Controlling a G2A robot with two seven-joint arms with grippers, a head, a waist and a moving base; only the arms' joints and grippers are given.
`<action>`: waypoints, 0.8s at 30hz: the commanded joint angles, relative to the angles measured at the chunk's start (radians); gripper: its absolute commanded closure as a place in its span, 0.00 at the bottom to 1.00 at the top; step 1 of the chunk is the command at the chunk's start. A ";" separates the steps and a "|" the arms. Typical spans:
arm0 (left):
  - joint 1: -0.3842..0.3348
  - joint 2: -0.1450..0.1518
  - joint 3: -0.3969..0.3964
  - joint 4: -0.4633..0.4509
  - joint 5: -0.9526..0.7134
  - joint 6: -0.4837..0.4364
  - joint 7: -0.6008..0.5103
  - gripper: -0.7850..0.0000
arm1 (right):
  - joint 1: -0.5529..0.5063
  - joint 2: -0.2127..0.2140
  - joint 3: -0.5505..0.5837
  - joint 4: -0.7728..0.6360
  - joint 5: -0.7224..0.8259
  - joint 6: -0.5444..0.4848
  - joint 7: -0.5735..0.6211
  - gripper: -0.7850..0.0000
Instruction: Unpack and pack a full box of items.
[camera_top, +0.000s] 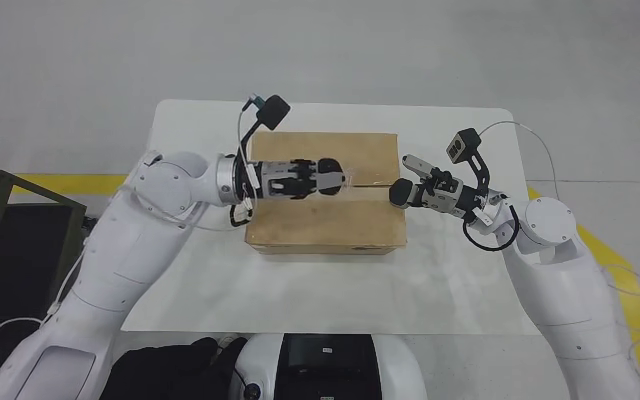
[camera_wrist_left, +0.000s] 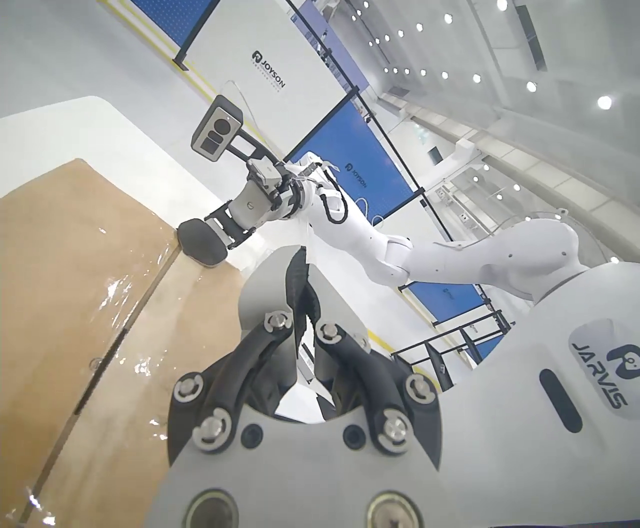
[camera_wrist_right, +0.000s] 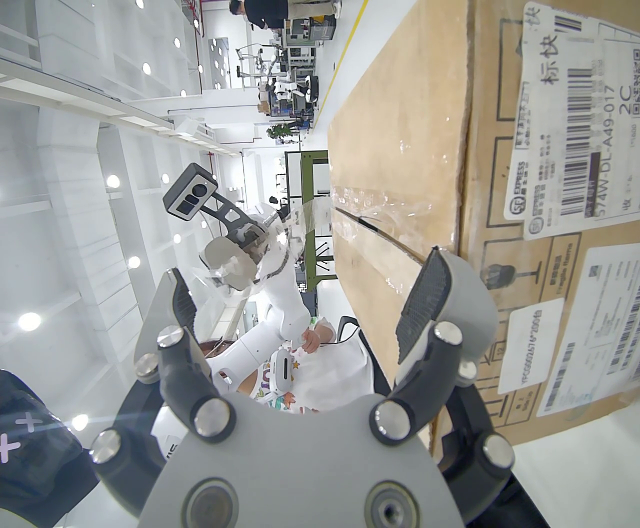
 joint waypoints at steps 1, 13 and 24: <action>-0.006 -0.005 0.013 0.009 0.004 -0.002 0.005 1.00 | 0.000 0.000 0.000 0.000 0.000 0.000 0.000 0.00; -0.019 -0.015 0.023 0.020 0.063 -0.014 0.025 1.00 | -0.034 0.005 0.041 -0.095 0.008 -0.011 -0.021 0.00; -0.050 -0.033 0.068 0.055 0.075 0.003 0.009 1.00 | -0.102 0.020 0.154 -0.148 -0.003 0.002 -0.065 0.00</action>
